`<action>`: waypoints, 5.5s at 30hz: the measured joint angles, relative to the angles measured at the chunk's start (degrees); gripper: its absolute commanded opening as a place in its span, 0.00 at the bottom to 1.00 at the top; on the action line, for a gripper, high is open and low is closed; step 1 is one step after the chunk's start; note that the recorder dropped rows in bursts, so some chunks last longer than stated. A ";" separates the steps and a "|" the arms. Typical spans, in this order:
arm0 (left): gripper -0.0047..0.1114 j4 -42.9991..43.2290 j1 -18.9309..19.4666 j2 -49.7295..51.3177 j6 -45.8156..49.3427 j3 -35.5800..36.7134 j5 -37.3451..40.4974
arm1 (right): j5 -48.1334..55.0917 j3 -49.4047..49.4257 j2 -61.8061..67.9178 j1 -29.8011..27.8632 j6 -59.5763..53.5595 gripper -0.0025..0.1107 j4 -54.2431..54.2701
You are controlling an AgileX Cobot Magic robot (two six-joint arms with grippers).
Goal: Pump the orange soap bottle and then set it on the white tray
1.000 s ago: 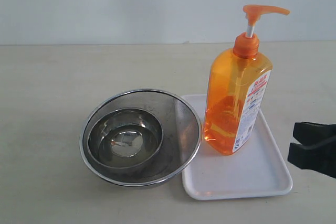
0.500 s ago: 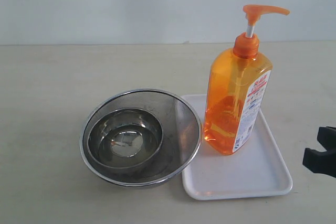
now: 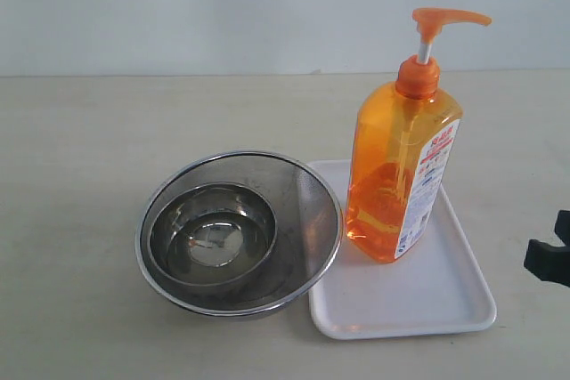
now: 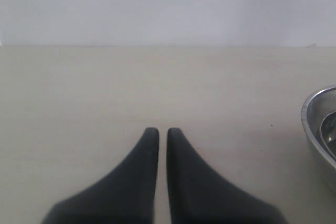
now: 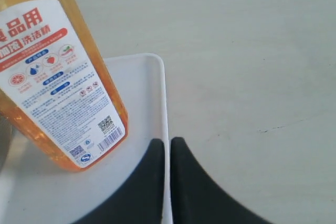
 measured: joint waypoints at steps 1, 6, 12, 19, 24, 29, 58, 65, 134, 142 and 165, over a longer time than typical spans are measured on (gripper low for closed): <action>0.08 0.00 0.00 0.00 0.00 0.00 0.00 | -0.13 0.00 0.00 0.00 0.00 0.02 0.00; 0.08 0.00 0.00 0.00 0.00 0.00 0.00 | -0.24 0.00 0.00 0.00 0.00 0.02 0.46; 0.08 0.00 0.00 0.00 0.00 0.00 0.00 | -1.98 0.00 0.00 0.00 0.00 0.02 0.83; 0.08 0.00 0.00 0.00 0.00 0.00 0.00 | -7.18 -1.59 0.00 0.00 0.00 0.02 0.94; 0.08 0.00 0.00 0.00 0.00 0.00 0.00 | -8.87 -2.46 0.00 0.00 0.00 0.02 -1.36; 0.08 0.00 0.00 0.00 0.00 0.00 0.00 | -9.73 -2.46 0.00 0.00 0.00 0.02 -3.32; 0.08 0.00 0.00 0.00 0.00 0.00 0.00 | -30.65 -3.72 -15.34 0.00 -88.56 0.02 77.01; 0.08 0.00 0.00 0.00 0.00 0.00 0.00 | -37.99 -3.72 -15.34 0.00 -112.74 0.02 94.05; 0.08 0.00 0.00 0.00 0.00 0.00 0.00 | -94.57 -10.70 42.02 0.00 -127.47 0.53 110.24; 0.08 0.00 0.00 0.00 0.00 0.00 0.00 | -94.57 -11.17 43.27 0.00 -128.72 0.41 112.51; 0.08 0.00 0.00 0.00 0.00 0.00 0.00 | -95.29 -11.17 43.27 0.00 -131.54 0.02 108.83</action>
